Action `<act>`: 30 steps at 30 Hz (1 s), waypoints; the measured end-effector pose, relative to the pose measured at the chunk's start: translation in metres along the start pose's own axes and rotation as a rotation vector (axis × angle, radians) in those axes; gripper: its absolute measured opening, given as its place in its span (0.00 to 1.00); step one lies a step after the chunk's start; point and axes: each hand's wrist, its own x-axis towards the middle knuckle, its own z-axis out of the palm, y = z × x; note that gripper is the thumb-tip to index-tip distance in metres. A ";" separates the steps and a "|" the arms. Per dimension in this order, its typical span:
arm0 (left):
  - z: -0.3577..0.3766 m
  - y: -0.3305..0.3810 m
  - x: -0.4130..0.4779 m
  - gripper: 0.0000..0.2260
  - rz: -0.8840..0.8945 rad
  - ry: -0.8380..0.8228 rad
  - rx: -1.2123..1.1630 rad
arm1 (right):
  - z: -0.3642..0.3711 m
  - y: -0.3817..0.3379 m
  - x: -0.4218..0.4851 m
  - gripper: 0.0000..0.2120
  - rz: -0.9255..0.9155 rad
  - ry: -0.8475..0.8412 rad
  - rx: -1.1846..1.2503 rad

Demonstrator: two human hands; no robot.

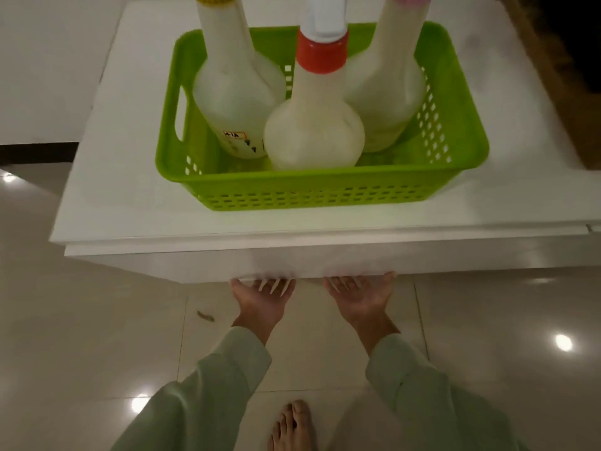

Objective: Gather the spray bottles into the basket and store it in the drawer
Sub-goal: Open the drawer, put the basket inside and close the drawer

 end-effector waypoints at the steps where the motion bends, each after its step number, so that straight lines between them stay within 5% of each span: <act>1: -0.004 0.000 -0.002 0.31 -0.005 -0.016 -0.004 | -0.002 0.000 -0.003 0.44 -0.004 -0.009 -0.004; 7: -0.035 -0.005 -0.039 0.28 -0.046 0.011 0.026 | -0.032 0.004 -0.039 0.34 -0.022 0.034 -0.057; 11: -0.055 -0.011 -0.111 0.21 0.058 0.024 0.503 | -0.044 0.006 -0.111 0.15 -0.069 0.119 -0.521; 13: -0.066 -0.016 -0.160 0.13 0.325 -0.002 0.892 | -0.047 0.011 -0.166 0.06 -0.339 0.093 -0.946; 16: -0.074 -0.018 -0.226 0.07 1.025 -0.124 1.442 | -0.041 0.009 -0.239 0.06 -1.122 -0.229 -1.475; 18: -0.066 -0.018 -0.253 0.09 1.391 -0.219 1.681 | -0.027 -0.001 -0.262 0.12 -1.458 -0.345 -1.713; 20: -0.053 -0.018 -0.258 0.15 1.478 -0.232 1.884 | -0.008 -0.012 -0.265 0.19 -1.415 -0.264 -1.995; 23: -0.043 -0.022 -0.264 0.24 1.371 -0.167 2.174 | 0.001 -0.022 -0.265 0.21 -1.226 -0.234 -2.359; 30: -0.044 -0.025 -0.280 0.19 1.317 -0.111 2.329 | -0.005 -0.025 -0.273 0.21 -1.179 -0.214 -2.500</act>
